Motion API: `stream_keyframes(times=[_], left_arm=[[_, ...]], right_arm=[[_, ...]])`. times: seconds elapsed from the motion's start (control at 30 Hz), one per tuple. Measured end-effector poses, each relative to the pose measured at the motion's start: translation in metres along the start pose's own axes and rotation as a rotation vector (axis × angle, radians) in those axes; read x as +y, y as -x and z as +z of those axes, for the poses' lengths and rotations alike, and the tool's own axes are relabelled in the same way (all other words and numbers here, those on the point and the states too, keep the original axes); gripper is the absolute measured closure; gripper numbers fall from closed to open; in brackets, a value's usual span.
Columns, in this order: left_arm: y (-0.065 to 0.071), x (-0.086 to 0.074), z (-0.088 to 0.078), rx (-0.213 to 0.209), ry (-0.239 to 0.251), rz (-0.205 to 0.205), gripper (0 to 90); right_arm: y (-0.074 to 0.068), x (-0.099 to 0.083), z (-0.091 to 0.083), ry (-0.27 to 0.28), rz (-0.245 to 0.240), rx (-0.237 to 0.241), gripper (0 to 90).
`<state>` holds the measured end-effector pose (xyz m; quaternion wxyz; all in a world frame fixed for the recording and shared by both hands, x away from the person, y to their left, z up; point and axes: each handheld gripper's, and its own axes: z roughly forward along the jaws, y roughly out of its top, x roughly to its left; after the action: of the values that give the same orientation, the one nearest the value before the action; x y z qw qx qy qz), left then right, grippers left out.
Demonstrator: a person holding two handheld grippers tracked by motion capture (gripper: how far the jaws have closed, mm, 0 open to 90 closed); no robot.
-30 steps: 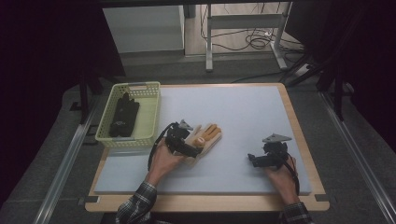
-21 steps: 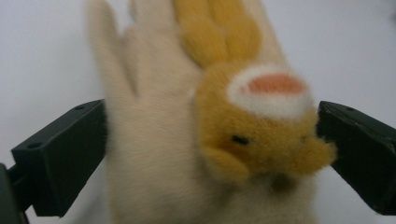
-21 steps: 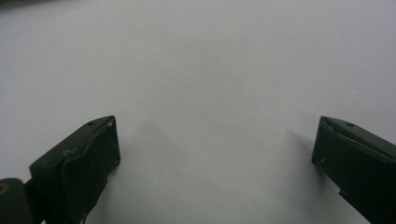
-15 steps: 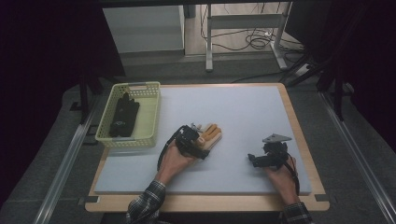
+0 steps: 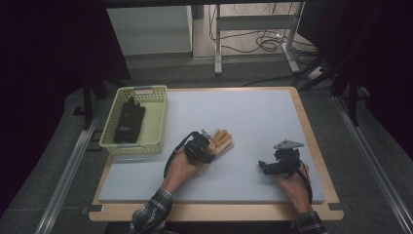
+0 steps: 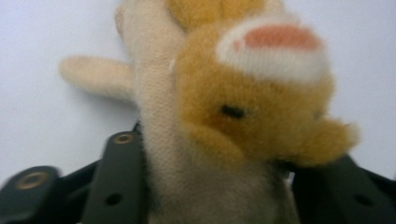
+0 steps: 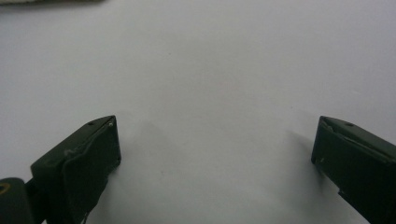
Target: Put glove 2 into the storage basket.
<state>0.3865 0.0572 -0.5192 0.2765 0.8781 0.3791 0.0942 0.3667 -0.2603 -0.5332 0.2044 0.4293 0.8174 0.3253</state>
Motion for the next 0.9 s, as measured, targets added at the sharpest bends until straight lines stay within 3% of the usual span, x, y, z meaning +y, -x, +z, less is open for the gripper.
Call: stream_keyframes(times=[0.4, 0.67, 0.9], left_arm=[[-0.007, 0.004, -0.014, -0.006, 0.031, -0.024, 64.2], [-0.015, 0.015, -0.037, 0.034, 0.05, -0.019, 64.7], [-0.028, 0.022, -0.058, 0.066, 0.059, -0.045, 64.7]], right_arm=[[0.0, 0.0, 0.0, 0.0, 0.0, 0.001, 1.3], [0.0, 0.0, 0.0, 0.001, 0.001, 0.001, 1.4], [0.0, 0.0, 0.0, 0.001, 0.0, 0.002, 1.4]])
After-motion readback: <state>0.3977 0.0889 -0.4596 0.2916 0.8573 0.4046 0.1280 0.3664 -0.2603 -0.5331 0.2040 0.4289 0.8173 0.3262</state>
